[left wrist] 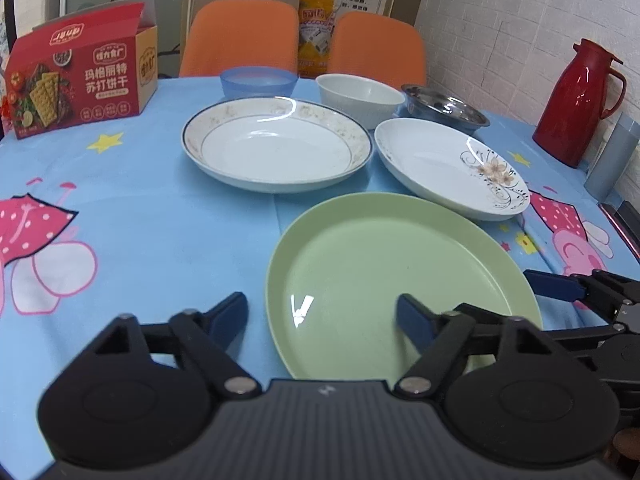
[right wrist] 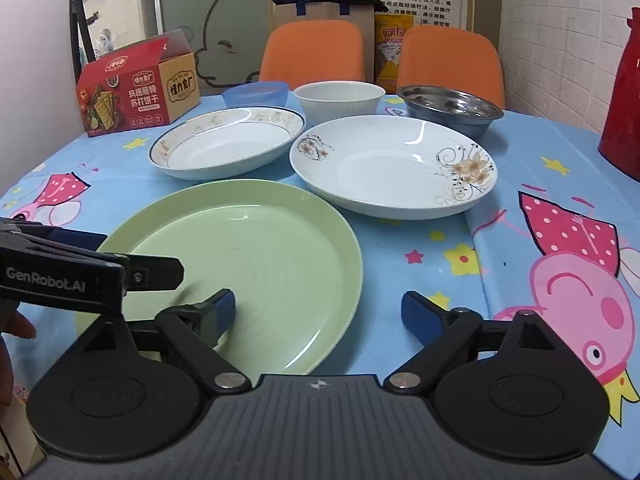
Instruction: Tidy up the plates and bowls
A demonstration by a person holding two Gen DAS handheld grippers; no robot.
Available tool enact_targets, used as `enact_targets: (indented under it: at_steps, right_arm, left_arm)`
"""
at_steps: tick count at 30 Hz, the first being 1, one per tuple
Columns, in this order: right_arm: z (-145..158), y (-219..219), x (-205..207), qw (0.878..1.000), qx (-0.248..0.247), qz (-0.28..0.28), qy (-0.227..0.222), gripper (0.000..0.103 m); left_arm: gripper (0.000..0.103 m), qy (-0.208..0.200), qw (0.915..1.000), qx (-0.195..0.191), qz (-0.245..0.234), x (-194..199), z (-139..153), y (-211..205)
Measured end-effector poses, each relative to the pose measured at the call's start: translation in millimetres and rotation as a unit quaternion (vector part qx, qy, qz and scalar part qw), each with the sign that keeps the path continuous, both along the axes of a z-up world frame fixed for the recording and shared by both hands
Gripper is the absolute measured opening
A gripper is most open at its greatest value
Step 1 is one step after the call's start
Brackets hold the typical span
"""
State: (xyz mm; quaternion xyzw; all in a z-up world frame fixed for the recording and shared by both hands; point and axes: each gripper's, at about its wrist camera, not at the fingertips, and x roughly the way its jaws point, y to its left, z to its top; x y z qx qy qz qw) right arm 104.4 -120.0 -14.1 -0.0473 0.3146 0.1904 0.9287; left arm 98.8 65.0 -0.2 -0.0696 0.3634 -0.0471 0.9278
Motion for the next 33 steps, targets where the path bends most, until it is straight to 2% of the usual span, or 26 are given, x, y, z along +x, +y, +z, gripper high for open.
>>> enact_targets:
  at_steps: [1,2,3,6,10,17,24,27,28,30,31,33]
  right_arm:
    - [0.5,1.0,-1.7,1.000,0.008,0.001,-0.004,0.103]
    - [1.0,3.5,-2.5,1.000,0.010,-0.002,-0.006,0.091]
    - [1.3,7.2,-3.8,1.000,0.009,-0.002,-0.007,0.088]
    - [3.5,15.8,-7.6,1.000,0.012,-0.002,-0.003,0.088]
    - [14.9,30.7,-16.1,0.999,0.023,0.013,-0.019,0.088]
    - [18.0,85.8,-15.1,0.997,0.030,0.071,-0.020,0.095]
    - [12.4,102.8,-9.1,0.997,0.021,0.075,-0.013,0.101]
    - [0.5,103.6,-2.8,0.997,0.019,0.079,0.010,0.101]
    - [-0.2,104.8,-5.6,0.996,0.011,0.087,0.002,0.103]
    - [2.3,102.2,-6.3,0.996,0.022,0.091,0.009,0.103]
    - [4.8,96.7,-5.3,0.995,0.041,0.090,0.017,0.103]
    - [11.6,83.4,-4.9,0.994,0.070,0.081,0.014,0.103]
  left_arm:
    - [0.053,-0.002,1.0000,0.004,0.002,-0.6,-0.2,-0.8]
    - [0.050,-0.005,0.9999,0.009,0.005,-1.9,-0.6,-2.4]
    - [0.050,-0.006,0.9998,0.015,0.012,-2.8,-0.7,-4.2]
    - [0.049,-0.004,0.9992,0.020,0.036,-6.8,1.0,0.4]
    - [0.049,0.000,0.9986,-0.003,0.052,-19.9,9.7,25.5]
    - [0.050,-0.006,0.9934,0.021,0.113,-38.0,18.6,70.7]
    - [0.050,-0.002,0.9927,0.015,0.119,-32.7,9.4,84.6]
    - [0.053,0.000,0.9921,0.023,0.124,-28.2,0.1,84.5]
    - [0.060,0.000,0.9924,0.023,0.121,-27.2,-0.3,84.5]
    - [0.068,0.005,0.9927,-0.002,0.121,-27.4,2.2,87.7]
    - [0.068,0.005,0.9927,-0.014,0.120,-28.3,4.3,90.2]
    - [0.071,-0.013,0.9926,-0.036,0.116,-32.2,11.7,95.9]
